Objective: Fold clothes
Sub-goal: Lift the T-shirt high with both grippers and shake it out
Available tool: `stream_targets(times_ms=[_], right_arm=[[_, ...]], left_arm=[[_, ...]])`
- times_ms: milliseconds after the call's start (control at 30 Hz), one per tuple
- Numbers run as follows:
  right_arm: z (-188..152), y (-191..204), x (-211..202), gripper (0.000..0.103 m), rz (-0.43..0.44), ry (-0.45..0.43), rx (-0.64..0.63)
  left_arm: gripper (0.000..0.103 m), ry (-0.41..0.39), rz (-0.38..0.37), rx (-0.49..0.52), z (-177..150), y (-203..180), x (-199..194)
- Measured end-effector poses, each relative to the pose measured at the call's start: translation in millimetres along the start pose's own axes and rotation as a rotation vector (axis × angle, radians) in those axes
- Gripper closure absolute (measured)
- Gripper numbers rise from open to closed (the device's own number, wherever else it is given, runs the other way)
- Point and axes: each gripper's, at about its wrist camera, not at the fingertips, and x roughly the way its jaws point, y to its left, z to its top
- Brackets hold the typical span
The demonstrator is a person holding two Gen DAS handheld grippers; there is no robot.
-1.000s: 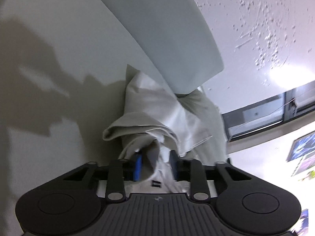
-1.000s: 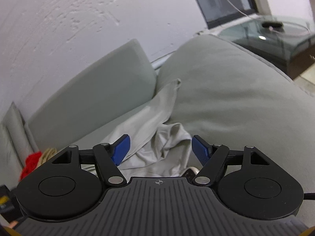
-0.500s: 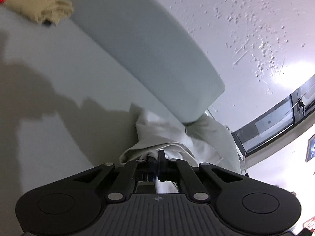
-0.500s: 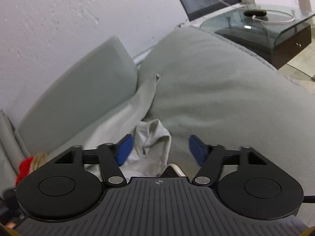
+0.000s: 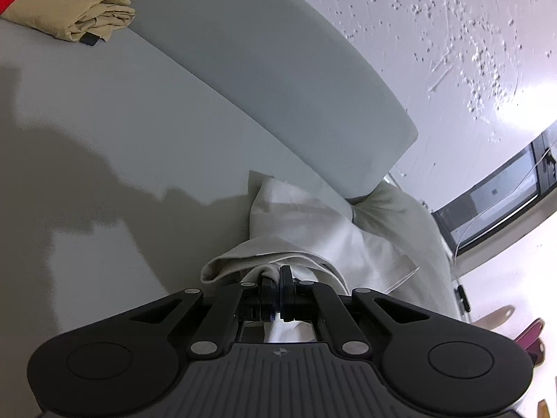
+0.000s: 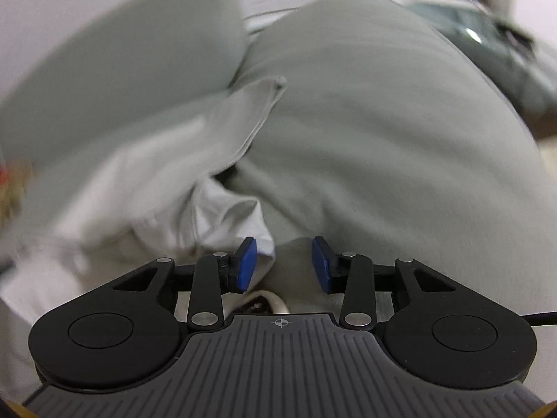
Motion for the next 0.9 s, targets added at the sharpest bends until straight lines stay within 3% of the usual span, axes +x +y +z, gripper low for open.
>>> stream_targets(times_ms=[233,333,500,700,833,900], right_arm=[[-13.6,33.1,6.2,0.058,-0.054,-0.011,-0.33],[-18.6,38.5,3.0,0.057,-0.063,-0.02,-0.403],[-19.9,36.1,0.0,0.057,-0.048,-0.024,-0.399],[-13.9,35.2,2.7,0.069,-0.092,-0.032,-0.353],[-12.4,31.0,3.5,0.068,-0.074,-0.036,-0.341],[-15.3,34.1,5.2,0.062,-0.074,-0.042,-0.381]], left_arm=[[0.103,0.017,0.023,0.023,-0.2,1.1,3.0],[0.103,0.023,0.023,0.017,0.5,1.6,4.2],[0.103,0.021,0.025,0.031,0.6,-0.1,5.2],[0.103,0.024,0.028,0.03,0.4,0.5,6.1],[0.103,0.031,0.03,0.032,-0.4,0.4,7.4],[0.103,0.036,0.031,0.035,-1.0,0.0,8.5]])
